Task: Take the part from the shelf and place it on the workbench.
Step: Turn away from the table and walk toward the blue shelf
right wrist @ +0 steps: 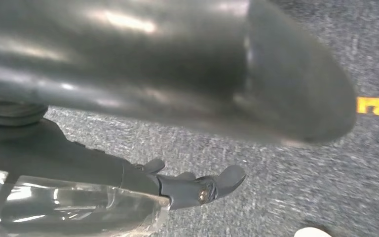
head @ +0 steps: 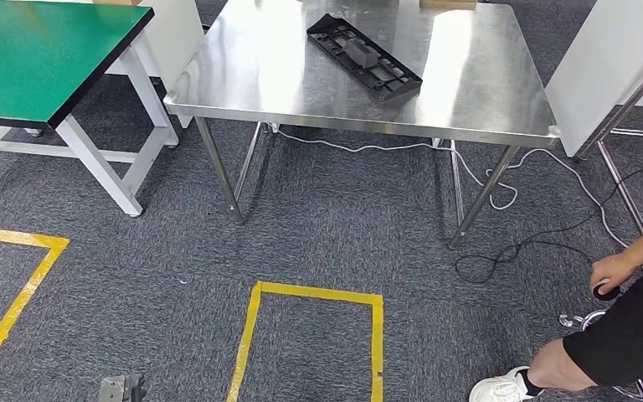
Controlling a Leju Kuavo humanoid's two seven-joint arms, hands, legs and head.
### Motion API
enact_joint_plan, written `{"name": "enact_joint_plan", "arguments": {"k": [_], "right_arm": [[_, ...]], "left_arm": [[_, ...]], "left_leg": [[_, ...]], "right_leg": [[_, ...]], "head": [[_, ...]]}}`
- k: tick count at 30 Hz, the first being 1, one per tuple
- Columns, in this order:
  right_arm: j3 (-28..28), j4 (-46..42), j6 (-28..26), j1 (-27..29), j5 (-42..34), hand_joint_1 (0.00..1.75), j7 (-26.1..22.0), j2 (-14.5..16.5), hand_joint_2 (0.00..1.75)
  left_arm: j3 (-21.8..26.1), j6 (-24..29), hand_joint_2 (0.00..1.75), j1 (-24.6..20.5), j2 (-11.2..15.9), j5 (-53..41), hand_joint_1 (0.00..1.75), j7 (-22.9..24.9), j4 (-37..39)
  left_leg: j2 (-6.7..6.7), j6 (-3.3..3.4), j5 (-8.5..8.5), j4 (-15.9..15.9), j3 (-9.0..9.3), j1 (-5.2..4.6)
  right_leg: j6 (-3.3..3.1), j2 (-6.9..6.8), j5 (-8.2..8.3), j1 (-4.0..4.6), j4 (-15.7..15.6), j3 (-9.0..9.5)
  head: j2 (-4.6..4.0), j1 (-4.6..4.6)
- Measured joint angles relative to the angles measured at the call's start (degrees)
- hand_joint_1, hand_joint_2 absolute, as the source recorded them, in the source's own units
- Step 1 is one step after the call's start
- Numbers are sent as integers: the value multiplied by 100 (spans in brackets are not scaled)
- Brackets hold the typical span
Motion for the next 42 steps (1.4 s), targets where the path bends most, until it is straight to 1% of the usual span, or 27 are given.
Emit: {"name": "enact_joint_plan", "arguments": {"k": [1,2,5,7,11,13,14,16,17,19,20,21,22,23,25,27,28,29,31,33,35,36,37,38,39,41,42], "right_arm": [[9,5,17,5,12,0,20,8,0],[15,9,31,5,32,0,31,14,0],[58,14,73,5,112,0,78,20,0],[91,17,94,9,152,0,109,22,0],[104,18,101,14,169,0,120,22,0],[120,20,104,19,193,0,135,22,0],[143,22,108,21,225,0,155,26,0],[228,24,112,23,316,0,237,48,0],[268,25,112,23,355,0,282,60,0],[298,26,108,26,377,0,333,73,0],[299,27,107,30,378,0,340,71,0],[301,28,107,36,377,0,343,71,0],[301,29,107,42,377,0,346,68,0],[302,30,107,44,377,0,348,64,0],[303,31,107,35,378,0,348,51,0],[305,31,107,3,379,0,354,44,0],[308,32,107,-9,379,0,359,46,0],[312,33,107,-14,380,0,365,47,0],[321,36,107,-2,380,0,378,48,0],[329,38,107,5,383,0,387,50,0],[335,40,107,6,391,0,388,57,0],[338,42,107,10,394,0,389,60,0],[339,43,107,17,397,0,390,61,0],[339,45,107,24,399,0,396,61,0],[339,47,107,29,404,0,403,61,0],[340,48,107,25,427,0,415,69,0],[342,48,107,19,443,0,420,74,0]], "left_arm": [[0,5,0,6,2,0,0,34,8],[0,10,0,9,5,0,0,61,11],[0,32,0,10,5,0,0,137,17],[0,47,0,11,5,1,0,176,22],[0,54,0,11,4,2,0,187,26],[1,61,0,11,4,2,0,193,29],[1,74,0,10,4,-1,0,192,31],[1,139,0,23,5,-49,0,158,36],[2,172,0,32,2,-72,0,142,39],[2,196,0,52,-7,-85,0,134,43],[3,196,0,59,-11,-81,0,135,44],[3,196,0,70,-11,-78,0,136,44],[3,196,0,82,-12,-77,0,136,45],[3,196,0,91,-14,-79,0,137,46],[3,196,0,100,-23,-84,0,137,49],[2,196,0,111,-28,-85,0,146,49],[2,196,0,117,-27,-85,0,152,49],[3,196,0,121,-27,-85,0,158,49],[3,196,0,120,-27,-85,0,163,50],[2,197,0,120,-28,-90,0,165,52],[2,198,0,128,-26,-94,0,165,56],[2,199,0,133,-25,-93,0,165,57],[2,200,0,136,-24,-92,0,166,58],[2,200,0,138,-24,-92,0,167,58],[2,201,0,139,-24,-92,0,168,58],[2,203,0,137,-19,-93,0,174,58],[2,204,0,137,-16,-93,0,179,58]], "left_leg": [[-2,-18,-128,86,-34,23],[-10,-33,-364,275,-88,34],[-32,-78,-1106,1304,-305,37],[-33,-92,-1255,1742,-337,38],[-33,-90,-1233,1801,-303,38],[-33,-77,-1145,1666,-164,38],[-39,-41,-1056,1270,131,34],[-45,77,-915,366,725,-4],[-34,165,-838,-56,954,-25],[11,278,-726,-220,933,-45],[29,299,-688,-228,888,-60],[42,296,-667,-226,854,-66],[54,288,-649,-223,828,-69],[65,277,-635,-219,813,-69],[107,250,-627,-199,801,-79],[176,198,-643,-134,772,-121],[218,167,-647,-106,753,-143],[268,140,-648,-83,736,-154],[295,92,-702,-22,706,-132],[144,38,-1003,370,558,-81],[-15,-13,-1432,1126,260,-50],[-44,-31,-1559,1435,139,-42],[-55,-42,-1576,1565,100,-32],[-67,-44,-1476,1460,178,-19],[-97,-37,-1299,1155,356,-1],[-326,-15,-1012,395,774,33],[-420,-2,-954,162,894,37]], "right_leg": [[-62,-8,39,-15,2,-30],[-122,-14,79,-10,3,-61],[-222,-25,221,43,16,-185],[-220,-26,294,67,31,-274],[-210,-25,314,73,40,-311],[-199,-25,335,75,54,-353],[-181,-19,360,77,66,-396],[-62,-18,446,100,83,-509],[-15,-12,383,107,244,-638],[13,-7,63,108,917,-997],[2,-1,-148,93,1384,-1211],[23,-2,-245,84,1679,-1329],[65,-2,-258,76,1781,-1344],[120,-7,-175,72,1621,-1223],[204,-135,113,69,815,-748],[175,-285,296,103,156,-419],[134,-313,325,120,42,-379],[90,-259,337,131,24,-393],[3,-155,384,60,28,-411],[-108,-61,437,7,7,-424],[-179,36,472,32,10,-465],[-191,92,486,41,15,-483],[-192,150,498,48,23,-500],[-185,214,508,51,37,-515],[-175,281,517,52,56,-528],[-139,406,539,68,99,-566],[-109,457,556,77,114,-595]], "head": [[0,-6],[0,-14],[0,-28],[0,-30],[0,-29],[0,-29],[0,-30],[0,-19],[0,-5],[0,18],[0,25],[0,25],[0,26],[0,29],[0,38],[0,49],[0,48],[0,43],[0,29],[0,17],[0,5],[0,4],[0,4],[0,4],[0,3],[0,2],[0,2]]}}
